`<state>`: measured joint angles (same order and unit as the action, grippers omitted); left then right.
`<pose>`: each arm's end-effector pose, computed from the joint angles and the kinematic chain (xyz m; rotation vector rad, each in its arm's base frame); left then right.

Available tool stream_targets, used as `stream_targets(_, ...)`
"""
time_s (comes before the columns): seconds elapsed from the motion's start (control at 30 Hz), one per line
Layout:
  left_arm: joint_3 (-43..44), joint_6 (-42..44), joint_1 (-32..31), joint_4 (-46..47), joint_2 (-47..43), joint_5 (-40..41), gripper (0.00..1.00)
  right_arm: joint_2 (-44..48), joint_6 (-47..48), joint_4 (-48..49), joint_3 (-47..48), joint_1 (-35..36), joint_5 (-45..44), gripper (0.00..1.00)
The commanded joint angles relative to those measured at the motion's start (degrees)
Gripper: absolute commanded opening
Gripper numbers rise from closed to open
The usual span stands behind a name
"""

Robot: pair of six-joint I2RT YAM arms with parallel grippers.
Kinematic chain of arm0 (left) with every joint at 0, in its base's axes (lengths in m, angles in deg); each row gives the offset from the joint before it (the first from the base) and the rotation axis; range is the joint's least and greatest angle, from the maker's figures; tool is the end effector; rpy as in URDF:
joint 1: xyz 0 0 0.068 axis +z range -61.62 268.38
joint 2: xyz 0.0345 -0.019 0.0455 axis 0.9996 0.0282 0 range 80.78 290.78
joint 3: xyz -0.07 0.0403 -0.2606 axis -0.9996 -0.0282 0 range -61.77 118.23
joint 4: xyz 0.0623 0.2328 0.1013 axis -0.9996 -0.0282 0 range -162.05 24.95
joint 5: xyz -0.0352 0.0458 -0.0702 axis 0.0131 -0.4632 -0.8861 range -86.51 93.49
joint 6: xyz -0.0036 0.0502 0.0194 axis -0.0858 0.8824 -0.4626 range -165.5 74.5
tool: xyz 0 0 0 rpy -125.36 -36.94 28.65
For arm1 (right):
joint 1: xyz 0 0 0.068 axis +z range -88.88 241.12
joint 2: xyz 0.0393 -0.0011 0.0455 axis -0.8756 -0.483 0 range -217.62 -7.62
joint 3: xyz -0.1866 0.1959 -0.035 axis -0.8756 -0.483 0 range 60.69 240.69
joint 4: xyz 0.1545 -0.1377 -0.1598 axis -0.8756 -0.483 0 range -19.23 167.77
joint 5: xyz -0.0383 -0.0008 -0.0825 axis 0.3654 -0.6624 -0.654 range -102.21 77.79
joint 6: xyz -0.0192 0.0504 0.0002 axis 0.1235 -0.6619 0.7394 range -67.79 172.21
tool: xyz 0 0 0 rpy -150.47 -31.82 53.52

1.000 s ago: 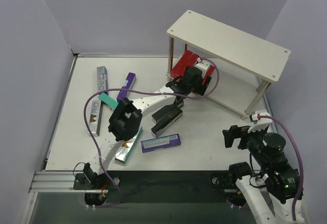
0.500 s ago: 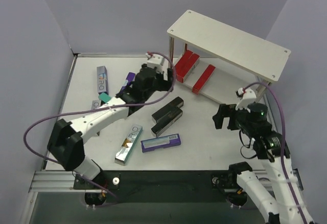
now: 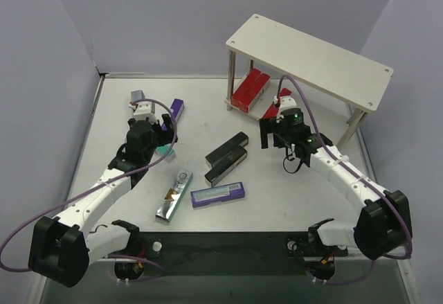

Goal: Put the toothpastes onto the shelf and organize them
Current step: Adjust the toothpaste on the shelf.

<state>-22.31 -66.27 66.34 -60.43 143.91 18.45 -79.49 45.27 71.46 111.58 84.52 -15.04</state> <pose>0.2366 -0.0858 0.2703 -0.1559 1.8935 -0.2609 0.2627 0.1117 0.2824 -0.2640 2.0411 0.2790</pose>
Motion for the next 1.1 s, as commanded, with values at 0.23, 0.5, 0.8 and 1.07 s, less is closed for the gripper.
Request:
stream_targets(0.23,0.5,13.1,0.8,-5.5,-6.5,6.9,0.90,-13.5,6.4,21.6,1.9,-1.2,-8.1,0.94)
stream_targets(0.5,-2.9,18.4,-0.2,0.1,-8.6,11.9,0.89,-18.7,8.0,29.2,1.3,-3.9,-0.4,0.76)
stream_targets(0.8,-0.4,21.6,0.0,0.6,-2.8,14.5,0.89,-24.7,13.8,25.9,7.5,-5.2,6.5,0.73)
stream_targets(1.07,-1.3,21.0,0.1,2.0,-4.7,14.1,0.89,-24.2,17.7,22.1,9.3,-4.9,8.5,0.65)
